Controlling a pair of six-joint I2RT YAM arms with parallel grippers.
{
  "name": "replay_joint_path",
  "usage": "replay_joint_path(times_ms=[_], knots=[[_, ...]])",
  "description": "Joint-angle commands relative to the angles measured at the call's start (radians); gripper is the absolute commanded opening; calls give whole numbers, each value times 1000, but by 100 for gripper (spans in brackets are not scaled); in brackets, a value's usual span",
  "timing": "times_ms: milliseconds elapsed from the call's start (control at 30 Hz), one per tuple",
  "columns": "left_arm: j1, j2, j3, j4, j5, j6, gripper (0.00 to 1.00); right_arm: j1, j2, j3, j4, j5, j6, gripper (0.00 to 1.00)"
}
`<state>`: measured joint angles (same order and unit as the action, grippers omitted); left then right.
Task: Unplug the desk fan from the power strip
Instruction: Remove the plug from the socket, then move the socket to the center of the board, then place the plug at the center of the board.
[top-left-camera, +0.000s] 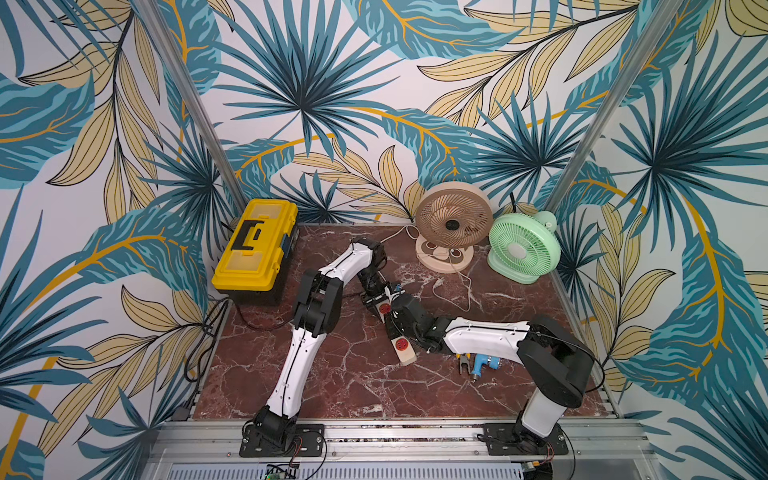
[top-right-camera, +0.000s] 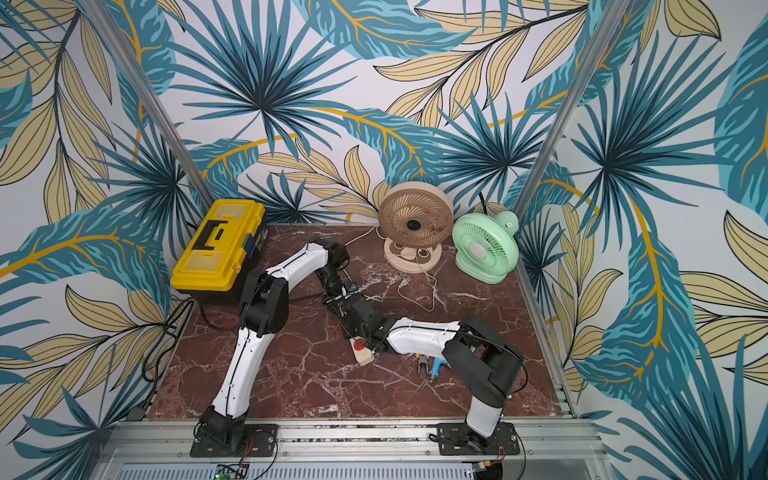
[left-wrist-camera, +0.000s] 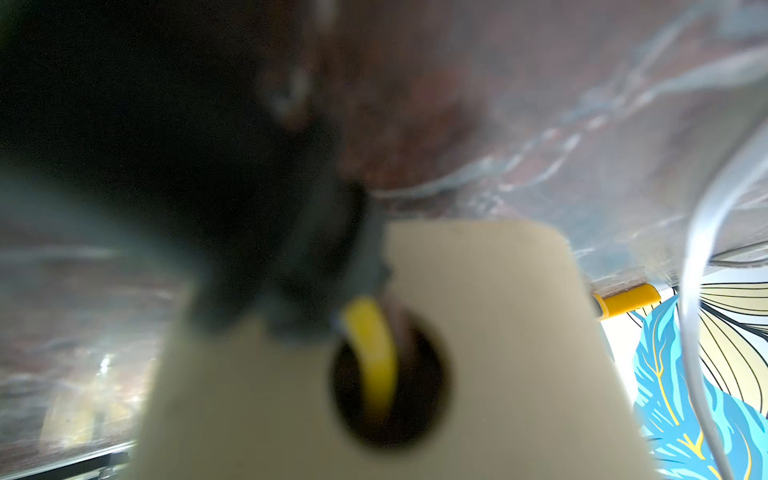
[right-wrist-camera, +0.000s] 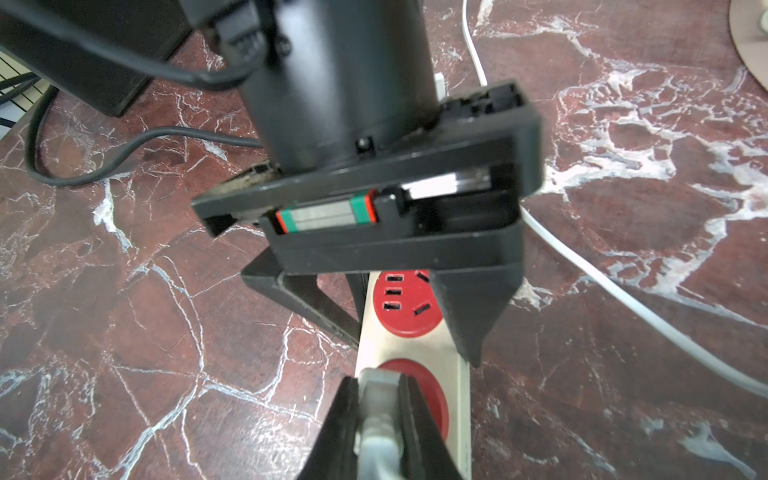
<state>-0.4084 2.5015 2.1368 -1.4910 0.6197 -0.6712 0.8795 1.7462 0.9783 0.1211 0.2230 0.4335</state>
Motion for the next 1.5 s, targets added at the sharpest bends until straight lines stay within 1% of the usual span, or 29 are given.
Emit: replay_joint_path(times_ms=[0,100,267,500,567,667,800,900,1033,1133,1200,1267,1367,1467], knots=[[61,130,-50,210,-306,74,0,14,-68,60,7,29,15,0],[60,132,-51,212,-306,72,0,61,-29,112,-46,86,-53,0],[61,132,-54,217,-306,70,0,162,45,207,-116,216,-200,0],[61,132,-55,216,-307,71,0,270,148,317,-150,383,-390,0],[60,132,-55,216,-310,73,0,272,156,326,-158,392,-391,0],[62,129,-55,211,-325,77,0,266,132,296,-136,401,-371,0],[69,111,-66,214,-346,76,0,228,56,225,-112,388,-319,0],[76,87,-85,219,-368,73,0,178,-15,158,-89,349,-266,0],[91,55,-131,240,-381,64,0,75,-100,89,-63,243,-177,0],[105,31,-176,262,-385,56,0,4,-124,77,-52,169,-143,0],[112,14,-205,280,-386,51,0,-43,-109,109,-68,127,-135,0],[115,-4,-232,293,-387,47,0,-98,-63,164,-99,79,-118,0],[114,-29,-265,317,-387,42,0,-167,41,283,-152,-4,-86,0],[114,-59,-298,344,-389,39,0,-199,172,444,-226,-53,-99,0]])
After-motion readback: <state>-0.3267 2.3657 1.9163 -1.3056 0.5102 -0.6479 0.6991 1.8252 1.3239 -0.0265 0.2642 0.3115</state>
